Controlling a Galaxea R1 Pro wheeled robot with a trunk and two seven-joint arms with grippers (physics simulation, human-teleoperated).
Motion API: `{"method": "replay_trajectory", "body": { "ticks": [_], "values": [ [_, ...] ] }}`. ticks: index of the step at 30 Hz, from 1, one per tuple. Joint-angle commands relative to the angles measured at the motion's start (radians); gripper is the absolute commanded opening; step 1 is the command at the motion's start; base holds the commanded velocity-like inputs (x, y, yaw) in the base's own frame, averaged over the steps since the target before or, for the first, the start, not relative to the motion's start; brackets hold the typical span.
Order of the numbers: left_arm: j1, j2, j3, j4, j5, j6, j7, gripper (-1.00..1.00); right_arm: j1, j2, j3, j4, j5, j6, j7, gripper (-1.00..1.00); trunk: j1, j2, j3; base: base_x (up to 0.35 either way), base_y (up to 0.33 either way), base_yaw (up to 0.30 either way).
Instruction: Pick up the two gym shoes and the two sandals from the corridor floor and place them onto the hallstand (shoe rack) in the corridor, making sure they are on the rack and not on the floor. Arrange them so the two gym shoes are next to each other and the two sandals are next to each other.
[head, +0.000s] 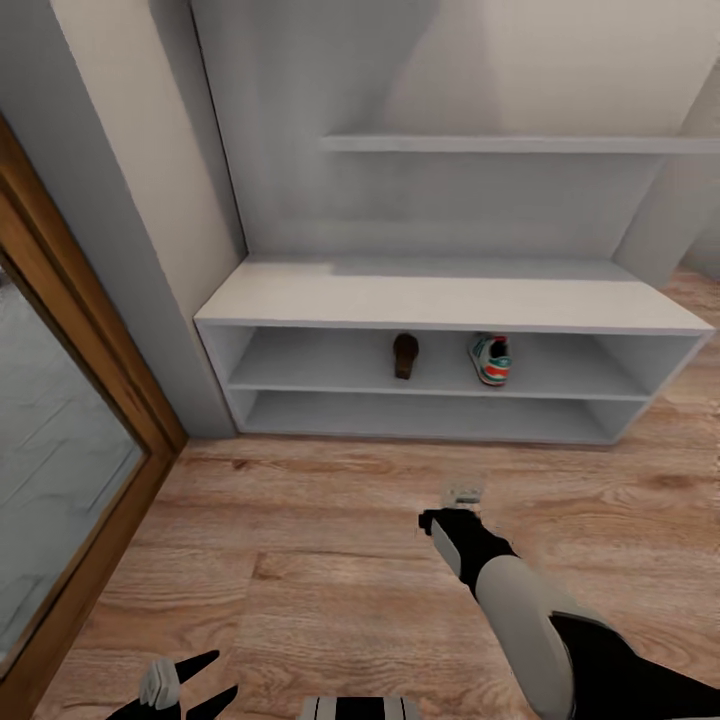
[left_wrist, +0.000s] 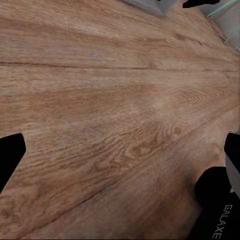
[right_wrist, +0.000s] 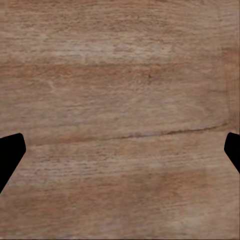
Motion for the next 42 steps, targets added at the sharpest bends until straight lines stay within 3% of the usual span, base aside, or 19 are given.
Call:
{"method": "replay_trajectory", "body": {
  "ticks": [1, 3, 5, 7, 8, 15, 16, 20, 27, 34, 42],
  "values": [
    [-0.001, -0.001, 0.005, -0.001, -0.01, -0.011, -0.002, 1.0, 0.005, 0.001, -0.005, 0.025, 0.014, -0.033, 0.0, 1.0, -0.001, 0.0, -0.001, -0.249, 0.0, 0.0],
    [-0.001, 0.0, 0.005, 0.0, -0.01, -0.011, 0.0, 1.0, 0.011, 0.001, -0.005, 0.051, 0.017, -0.068, 0.0, 1.0, -0.001, 0.0, -0.001, -0.18, 0.0, 0.0],
    [-0.001, 0.002, 0.003, 0.0, -0.012, -0.014, 0.004, 1.0, 0.03, 0.001, -0.004, 0.123, 0.033, -0.153, 0.0, 1.0, -0.001, 0.0, -0.001, -0.054, 0.0, 0.0],
    [-0.001, 0.002, 0.003, 0.0, -0.012, -0.015, 0.004, 1.0, 0.034, 0.001, -0.004, 0.141, 0.044, -0.177, 0.0, 1.0, -0.001, 0.0, -0.001, -0.03, 0.0, 0.0],
    [0.0, 0.004, 0.004, 0.001, -0.013, -0.016, 0.005, 1.0, 0.049, 0.0, -0.004, 0.171, 0.069, -0.237, 0.001, 1.0, -0.001, 0.0, -0.001, -0.009, 0.0, 0.0],
    [0.002, 0.008, 0.004, 0.002, -0.014, -0.018, 0.011, 1.0, 0.084, -0.026, -0.004, 0.183, 0.086, -0.323, 0.0, 1.0, -0.001, 0.0, -0.001, -0.004, 0.0, 0.0],
    [0.004, 0.011, 0.004, 0.003, -0.015, -0.019, 0.039, 1.0, 0.1, -0.029, -0.004, 0.187, 0.089, -0.349, -0.002, 1.0, -0.001, 0.0, -0.001, 0.0, 0.0, -0.025],
    [0.005, 0.012, 0.011, 0.003, -0.015, -0.019, 0.04, 1.0, 0.102, -0.03, -0.004, 0.187, 0.089, -0.351, -0.003, 1.0, -0.001, 0.0, 0.002, 0.0, 0.0, -0.154],
    [0.005, 0.012, 0.057, 0.003, -0.016, -0.019, 0.041, 1.0, 0.12, -0.031, -0.005, 0.186, 0.089, -0.353, -0.002, 1.0, -0.001, 0.0, 0.005, 0.0, 0.0, -0.275],
    [0.005, 0.012, 0.066, 0.003, -0.017, -0.019, 0.048, 1.0, 0.129, -0.036, -0.006, 0.185, 0.088, -0.366, -0.002, 1.0, -0.001, 0.0, 0.006, 0.0, 0.0, -0.296],
    [0.005, 0.012, 0.076, 0.003, -0.017, -0.022, 0.131, 1.0, 0.136, -0.106, -0.006, 0.182, 0.085, -0.408, 0.002, 1.0, -0.001, 0.0, 0.002, 0.0, 0.0, -0.28]
  ]
}}
